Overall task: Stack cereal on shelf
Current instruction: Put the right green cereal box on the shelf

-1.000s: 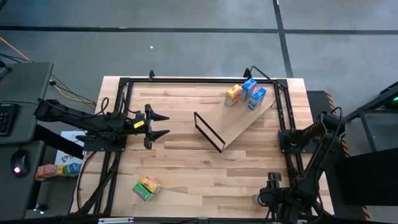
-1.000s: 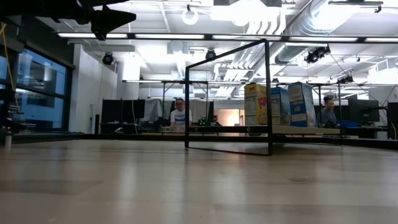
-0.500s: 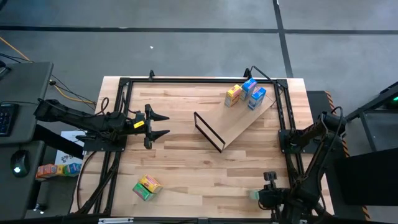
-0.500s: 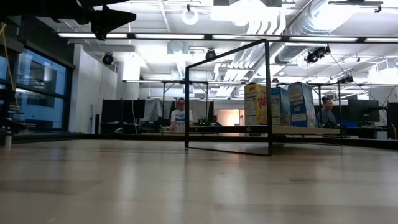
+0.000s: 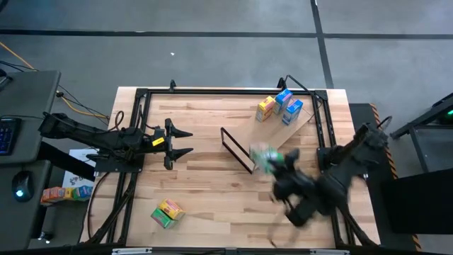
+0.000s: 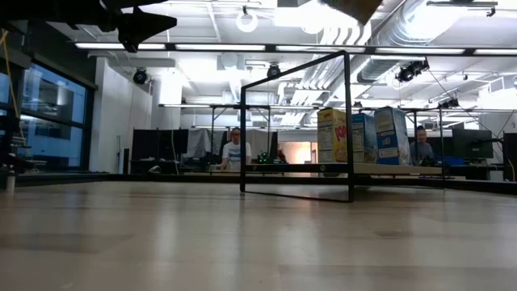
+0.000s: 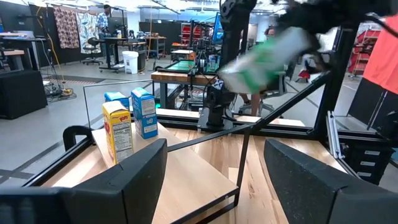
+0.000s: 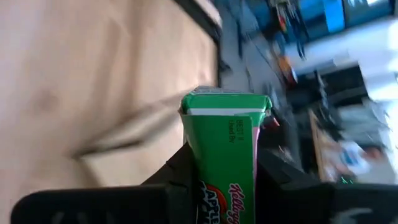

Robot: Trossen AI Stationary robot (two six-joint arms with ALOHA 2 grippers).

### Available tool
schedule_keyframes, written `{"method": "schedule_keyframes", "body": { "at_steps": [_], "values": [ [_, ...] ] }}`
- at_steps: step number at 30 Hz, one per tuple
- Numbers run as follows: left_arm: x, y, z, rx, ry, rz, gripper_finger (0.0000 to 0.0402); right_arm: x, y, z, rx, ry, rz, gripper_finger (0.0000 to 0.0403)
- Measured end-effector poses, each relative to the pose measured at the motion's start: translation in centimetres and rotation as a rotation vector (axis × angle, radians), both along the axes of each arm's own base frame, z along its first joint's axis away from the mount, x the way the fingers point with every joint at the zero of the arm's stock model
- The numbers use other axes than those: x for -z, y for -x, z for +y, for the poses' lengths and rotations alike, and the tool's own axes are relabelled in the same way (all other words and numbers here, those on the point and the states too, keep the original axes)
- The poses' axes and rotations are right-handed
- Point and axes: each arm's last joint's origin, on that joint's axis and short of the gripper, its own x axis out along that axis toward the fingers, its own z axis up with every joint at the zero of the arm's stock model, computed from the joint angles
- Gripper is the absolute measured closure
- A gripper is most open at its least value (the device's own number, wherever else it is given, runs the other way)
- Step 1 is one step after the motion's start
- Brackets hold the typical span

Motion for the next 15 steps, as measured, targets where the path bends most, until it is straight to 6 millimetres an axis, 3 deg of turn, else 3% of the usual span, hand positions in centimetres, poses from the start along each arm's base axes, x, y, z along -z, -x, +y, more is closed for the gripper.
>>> {"method": "schedule_keyframes", "body": {
  "at_steps": [4, 8, 12, 15],
  "values": [
    [0.0, 0.0, 0.0, 0.000, 0.000, -0.001, 0.0143, 0.1, -3.7, -6.2, 0.105, -0.013, 0.216, 0.0329],
    [0.0, 0.0, 0.0, 0.000, -0.001, 0.000, 0.0143, 0.5, -6.1, -12.7, 0.116, -0.159, 0.424, 0.0329],
    [0.0, 0.0, 0.0, 0.000, -0.011, 0.000, 0.0143, 0.4, -7.7, -17.8, 0.082, -0.262, 0.430, 0.0329],
    [-0.1, 0.0, 0.0, -0.001, -0.032, -0.007, 0.0143, 0.6, -8.7, -20.2, -0.008, -0.356, 0.413, 0.0329]
  ]
}}
